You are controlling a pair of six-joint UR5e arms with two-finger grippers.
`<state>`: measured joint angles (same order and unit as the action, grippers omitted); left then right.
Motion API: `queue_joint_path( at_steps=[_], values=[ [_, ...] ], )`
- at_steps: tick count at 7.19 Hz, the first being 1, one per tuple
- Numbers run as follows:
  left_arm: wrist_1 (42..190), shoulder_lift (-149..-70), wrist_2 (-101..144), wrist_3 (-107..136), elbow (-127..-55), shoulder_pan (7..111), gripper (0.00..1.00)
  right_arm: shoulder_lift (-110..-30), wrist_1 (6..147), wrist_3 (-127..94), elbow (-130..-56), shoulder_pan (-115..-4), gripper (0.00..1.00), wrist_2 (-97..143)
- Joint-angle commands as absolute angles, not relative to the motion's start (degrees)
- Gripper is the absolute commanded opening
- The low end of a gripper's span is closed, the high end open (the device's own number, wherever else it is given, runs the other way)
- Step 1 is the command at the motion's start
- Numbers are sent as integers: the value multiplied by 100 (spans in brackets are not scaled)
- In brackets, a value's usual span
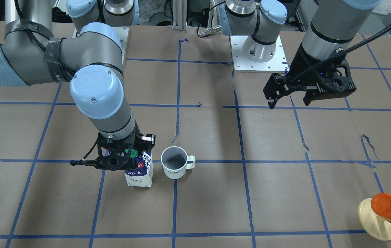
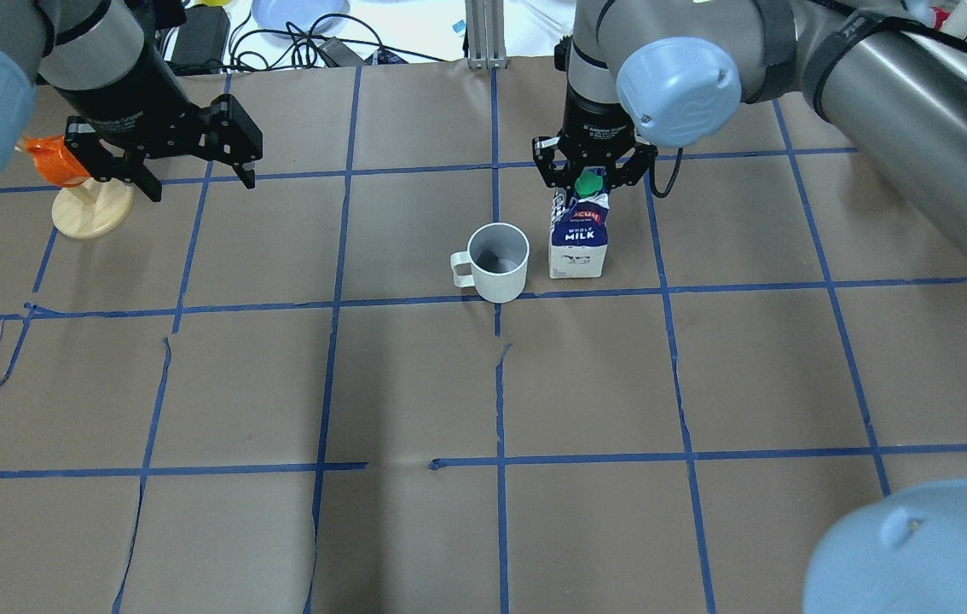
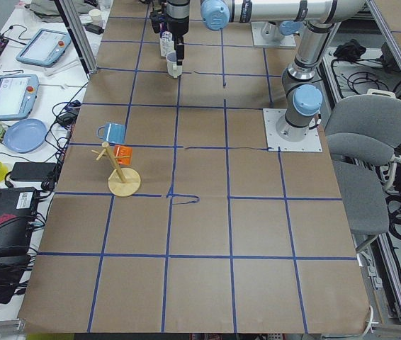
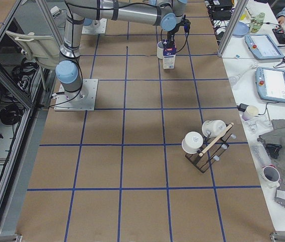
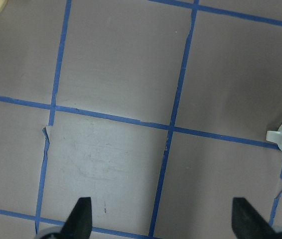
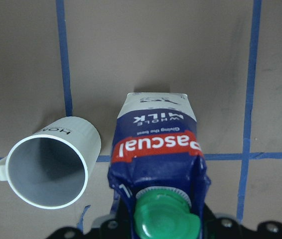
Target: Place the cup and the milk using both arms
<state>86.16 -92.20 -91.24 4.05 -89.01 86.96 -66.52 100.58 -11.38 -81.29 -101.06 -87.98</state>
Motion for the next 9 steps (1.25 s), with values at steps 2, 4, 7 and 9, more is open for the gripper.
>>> queue_joint_path(
  at_steps=[2,4,7,9],
  values=[
    [8657,-9202,-9114,334,-8895,8727,100,-6662,10099,-1143,-8244,-10239,48,-8807],
    [8666,-9211,-9114,325,-8912,8745,100,-6863,10099,-1072,-8139,-10222,100,-8894],
    [8666,-9176,-9097,264,-8903,8745,100,-7609,10064,-1063,-8095,-9916,100,-8894],
    [8675,-9053,-9097,264,-8895,8763,100,-7961,10002,-1072,-8069,-9608,100,-8886]
  ],
)
